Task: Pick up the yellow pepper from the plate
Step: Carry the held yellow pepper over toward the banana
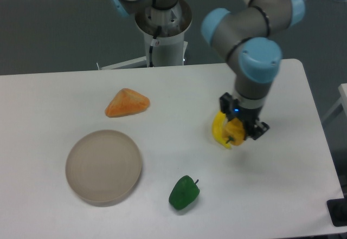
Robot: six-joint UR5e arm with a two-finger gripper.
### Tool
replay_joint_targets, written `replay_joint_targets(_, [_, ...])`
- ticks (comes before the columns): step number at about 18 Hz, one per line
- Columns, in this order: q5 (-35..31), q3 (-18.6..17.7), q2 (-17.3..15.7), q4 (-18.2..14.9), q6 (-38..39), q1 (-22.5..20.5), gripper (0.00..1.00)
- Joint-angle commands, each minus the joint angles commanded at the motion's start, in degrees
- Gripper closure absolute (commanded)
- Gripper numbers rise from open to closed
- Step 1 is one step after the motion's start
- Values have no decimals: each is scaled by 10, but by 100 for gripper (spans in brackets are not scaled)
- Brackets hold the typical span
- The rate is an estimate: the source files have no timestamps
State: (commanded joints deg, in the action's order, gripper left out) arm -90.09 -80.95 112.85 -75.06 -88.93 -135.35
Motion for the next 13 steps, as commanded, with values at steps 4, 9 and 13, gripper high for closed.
replay_joint_targets(4, [3, 3, 1, 0, -7, -2, 93])
replay_joint_targets(9, [2, 3, 0, 0, -7, -1, 92])
replay_joint_targets(13, [3, 4, -1, 1, -7, -1, 93])
